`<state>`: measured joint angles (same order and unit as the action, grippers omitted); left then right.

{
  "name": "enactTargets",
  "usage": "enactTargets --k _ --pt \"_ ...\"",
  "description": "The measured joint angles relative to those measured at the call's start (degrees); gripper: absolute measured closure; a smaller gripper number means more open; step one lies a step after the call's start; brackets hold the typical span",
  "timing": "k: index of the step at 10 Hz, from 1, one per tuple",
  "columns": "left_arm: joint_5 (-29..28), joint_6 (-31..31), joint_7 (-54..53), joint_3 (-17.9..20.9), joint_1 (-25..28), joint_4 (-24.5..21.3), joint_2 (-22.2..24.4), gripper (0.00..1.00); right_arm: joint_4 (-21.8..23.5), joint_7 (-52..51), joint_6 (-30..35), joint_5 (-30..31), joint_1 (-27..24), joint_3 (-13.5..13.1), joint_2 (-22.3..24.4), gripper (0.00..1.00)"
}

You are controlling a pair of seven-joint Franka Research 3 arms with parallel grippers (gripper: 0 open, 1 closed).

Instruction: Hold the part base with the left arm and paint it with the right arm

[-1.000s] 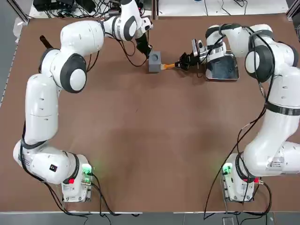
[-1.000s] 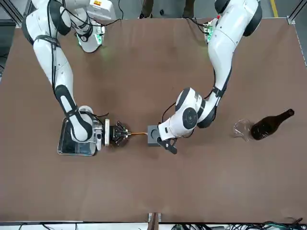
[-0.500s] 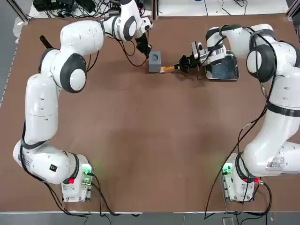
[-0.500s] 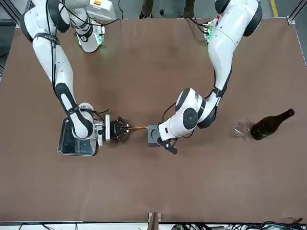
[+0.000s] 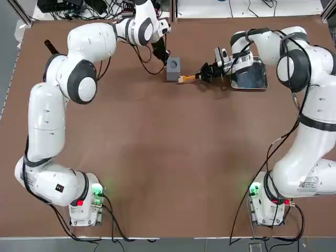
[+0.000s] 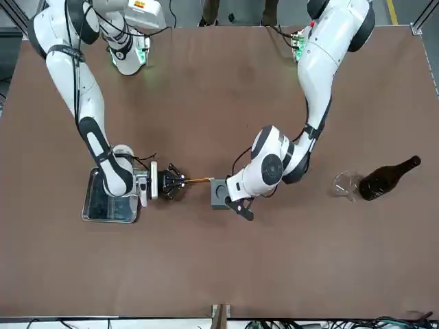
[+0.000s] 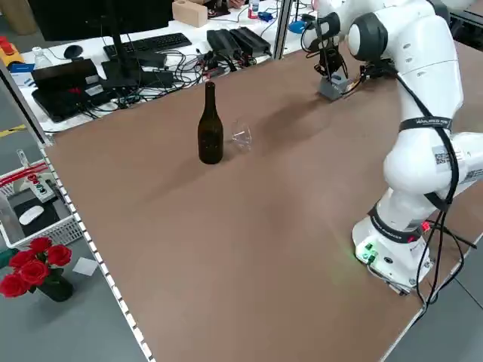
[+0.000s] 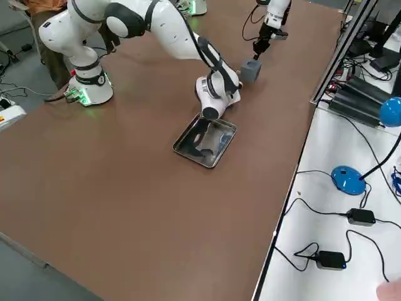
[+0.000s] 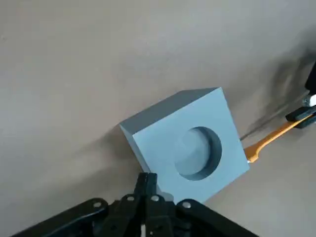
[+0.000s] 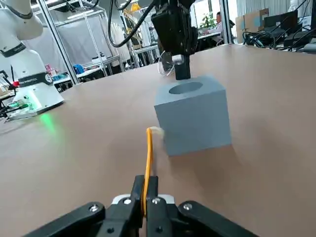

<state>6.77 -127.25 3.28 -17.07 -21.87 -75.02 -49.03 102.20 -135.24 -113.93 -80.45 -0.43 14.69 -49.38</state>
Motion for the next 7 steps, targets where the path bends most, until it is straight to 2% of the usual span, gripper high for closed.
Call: enactTargets --k 5,7 --pt "0.0 0.0 0.0 0.0 0.0 0.0 0.0 0.99 -2.2 0.7 -0.7 -2.2 0.0 0.2 1.3 0.95" --pt "0.0 0.0 0.0 0.0 0.0 0.0 0.0 0.99 -4.0 2.3 -3.1 -2.5 0.0 0.2 1.3 0.95"
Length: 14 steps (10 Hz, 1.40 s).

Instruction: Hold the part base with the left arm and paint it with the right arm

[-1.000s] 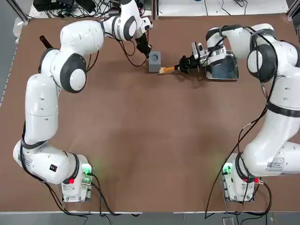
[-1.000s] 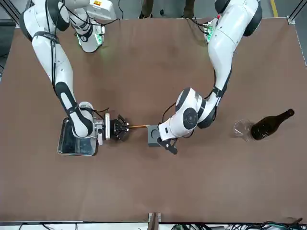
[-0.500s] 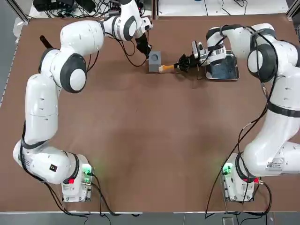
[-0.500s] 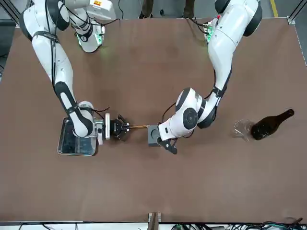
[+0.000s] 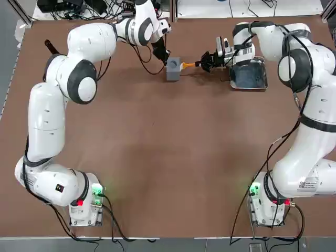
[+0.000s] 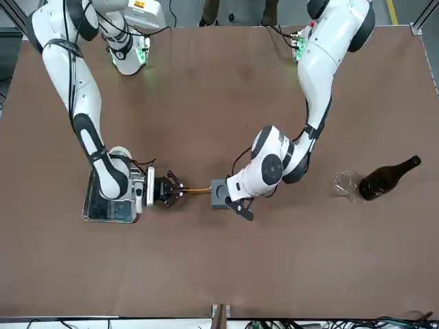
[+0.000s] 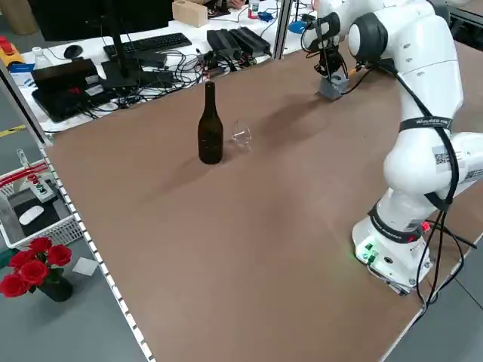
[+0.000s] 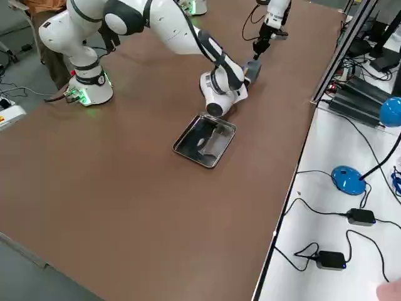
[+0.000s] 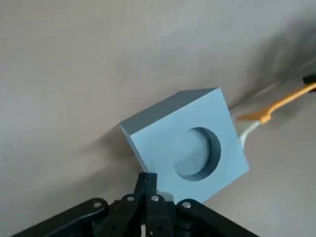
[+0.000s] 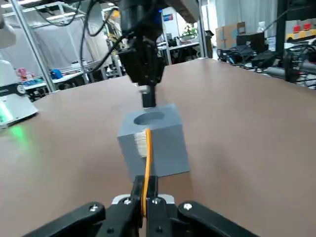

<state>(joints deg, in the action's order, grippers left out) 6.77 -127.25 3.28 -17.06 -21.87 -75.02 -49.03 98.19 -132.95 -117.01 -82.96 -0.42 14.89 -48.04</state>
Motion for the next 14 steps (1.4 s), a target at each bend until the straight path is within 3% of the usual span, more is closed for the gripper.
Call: enactTargets --k 7,10,12,14 --pt "0.0 0.0 0.0 0.0 0.1 0.0 0.0 0.98 -4.1 5.2 -5.9 0.0 0.5 0.2 0.0 0.95" --pt "0.0 0.0 0.0 0.0 0.1 0.0 0.0 0.98 -7.4 15.2 -7.1 0.1 0.3 -0.5 0.1 0.95" --pt "0.0 0.0 0.0 0.0 0.1 0.0 0.0 0.98 -9.7 25.0 -4.6 1.9 -0.1 -5.6 1.0 0.95" --pt "0.0 0.0 0.0 0.0 0.1 0.0 0.0 0.97 -10.9 39.8 5.7 9.6 -0.7 -13.8 4.7 0.95"
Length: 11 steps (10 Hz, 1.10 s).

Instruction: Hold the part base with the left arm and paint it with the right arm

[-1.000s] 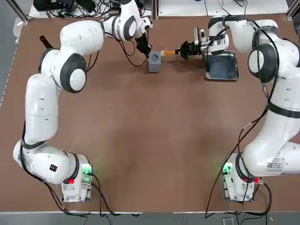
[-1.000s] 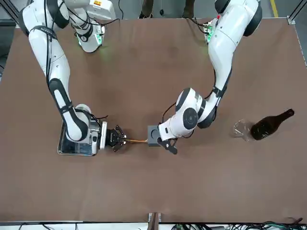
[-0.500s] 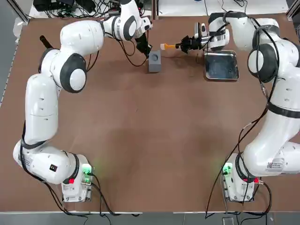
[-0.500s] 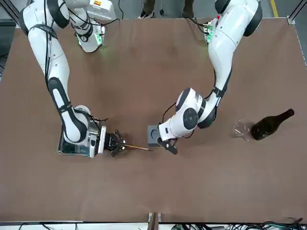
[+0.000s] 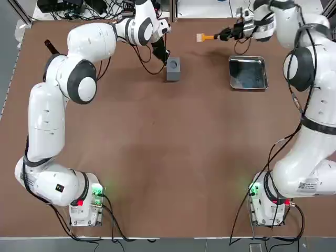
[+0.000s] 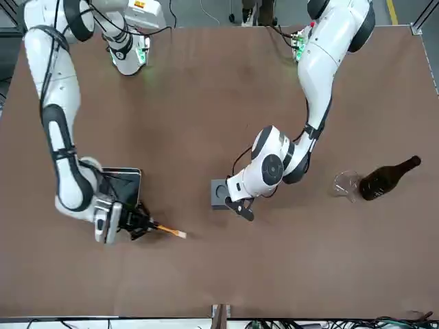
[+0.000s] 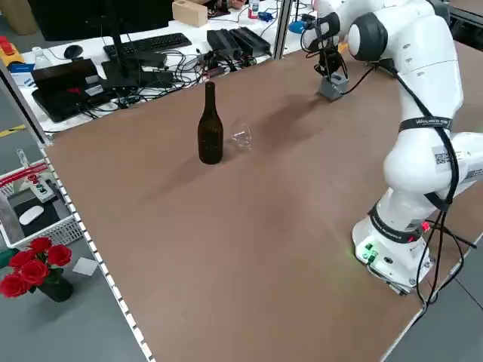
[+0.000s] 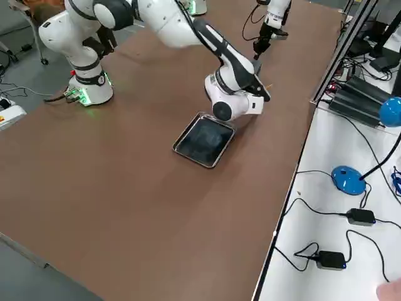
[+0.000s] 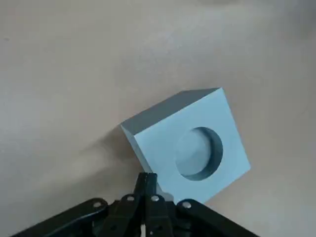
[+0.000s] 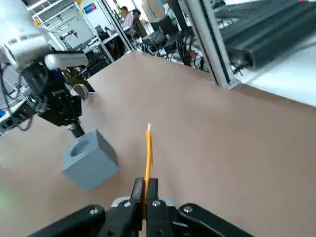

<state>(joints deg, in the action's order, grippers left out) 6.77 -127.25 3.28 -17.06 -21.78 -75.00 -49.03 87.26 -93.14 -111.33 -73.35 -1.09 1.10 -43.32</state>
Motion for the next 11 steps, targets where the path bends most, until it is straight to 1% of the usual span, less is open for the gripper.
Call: enactTargets --k 1,2,4,5,6,7,8,9,10,11 --pt "0.0 0.0 0.0 0.0 0.0 0.0 0.0 0.97 -0.7 7.3 6.7 3.7 -0.1 -4.6 2.0 0.95" --pt "0.0 0.0 0.0 0.0 0.0 0.0 0.0 0.97 -0.9 12.1 12.6 6.3 -0.2 -9.7 3.6 0.95" --pt "0.0 0.0 0.0 0.0 0.0 0.0 0.0 0.97 -0.8 18.8 23.0 10.2 -0.4 -20.4 4.3 0.95" --pt "0.0 0.0 0.0 0.0 0.0 0.0 0.0 0.97 -0.6 23.1 26.6 12.6 -0.6 -24.7 4.2 0.95" --pt "0.0 0.0 0.0 0.0 0.0 0.0 0.0 0.97 -0.5 27.3 27.7 14.7 -0.9 -27.9 4.1 0.95" --pt "0.0 0.0 0.0 0.0 0.1 0.2 0.0 0.97 -0.3 30.5 27.8 15.6 -1.1 -30.3 3.9 0.95" --pt "0.0 0.0 0.0 -0.1 0.3 0.6 0.1 0.97 0.0 32.7 27.8 16.0 -1.7 -31.7 3.5 0.95" --pt "0.0 1.1 0.0 -0.4 1.0 1.3 1.1 0.97 0.4 33.8 27.8 16.1 -2.7 -32.1 2.4 0.95" --pt "0.0 4.4 0.0 -1.0 2.9 1.7 3.3 0.97 0.7 34.1 27.6 16.1 -3.7 -32.2 0.5 0.95" --pt "0.0 9.2 0.0 -1.5 5.7 1.9 6.3 0.97 0.8 34.1 27.3 16.0 -4.5 -32.2 -1.7 0.95"
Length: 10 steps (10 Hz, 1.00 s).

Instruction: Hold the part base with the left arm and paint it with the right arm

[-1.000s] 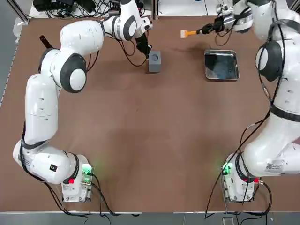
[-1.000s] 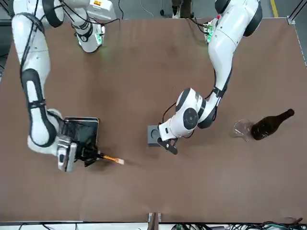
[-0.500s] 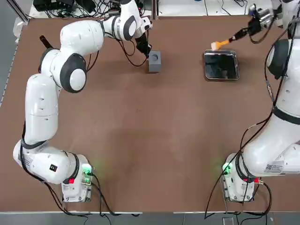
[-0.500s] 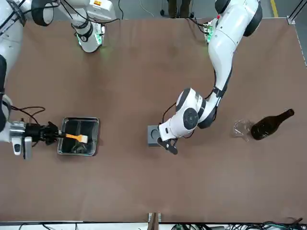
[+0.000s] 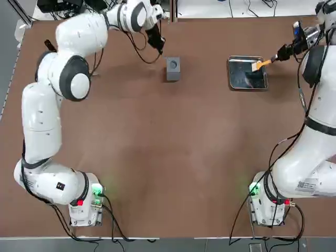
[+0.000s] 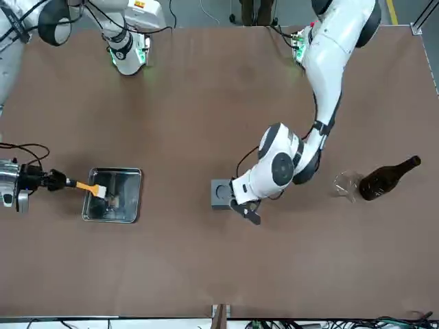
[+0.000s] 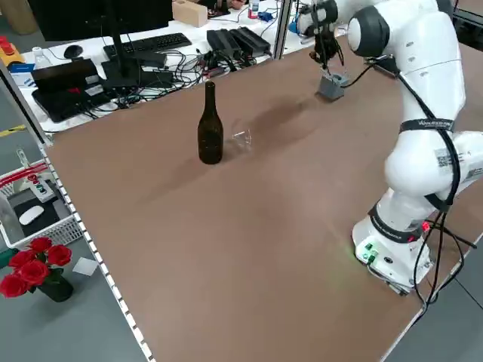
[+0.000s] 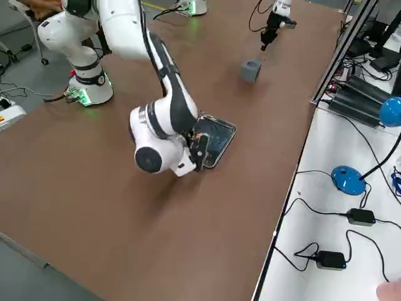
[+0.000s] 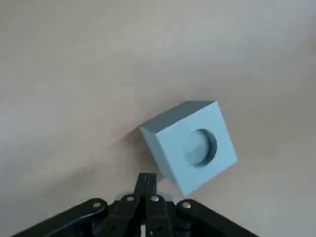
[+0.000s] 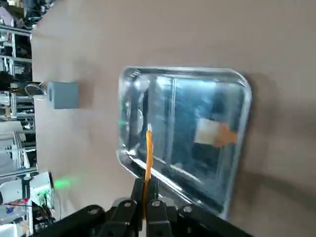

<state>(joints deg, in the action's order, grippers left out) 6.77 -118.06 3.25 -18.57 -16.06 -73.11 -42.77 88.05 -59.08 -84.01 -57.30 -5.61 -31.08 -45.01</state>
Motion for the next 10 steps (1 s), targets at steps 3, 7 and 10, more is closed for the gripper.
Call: enactTargets --k 3,7,10 --pt "-0.9 15.9 -0.5 -0.3 9.6 0.2 10.1 0.81 -0.3 0.0 -0.5 0.0 -0.9 0.0 -4.3 0.95" --pt "-4.0 27.8 0.6 -0.2 19.3 -0.6 20.1 0.22 -5.3 0.1 -0.7 -0.1 -1.2 0.0 -5.7 0.95" --pt "-4.2 32.2 0.4 5.2 21.9 -0.7 27.5 0.01 -6.9 -0.2 -2.9 -0.1 -1.2 0.0 -8.1 0.91"
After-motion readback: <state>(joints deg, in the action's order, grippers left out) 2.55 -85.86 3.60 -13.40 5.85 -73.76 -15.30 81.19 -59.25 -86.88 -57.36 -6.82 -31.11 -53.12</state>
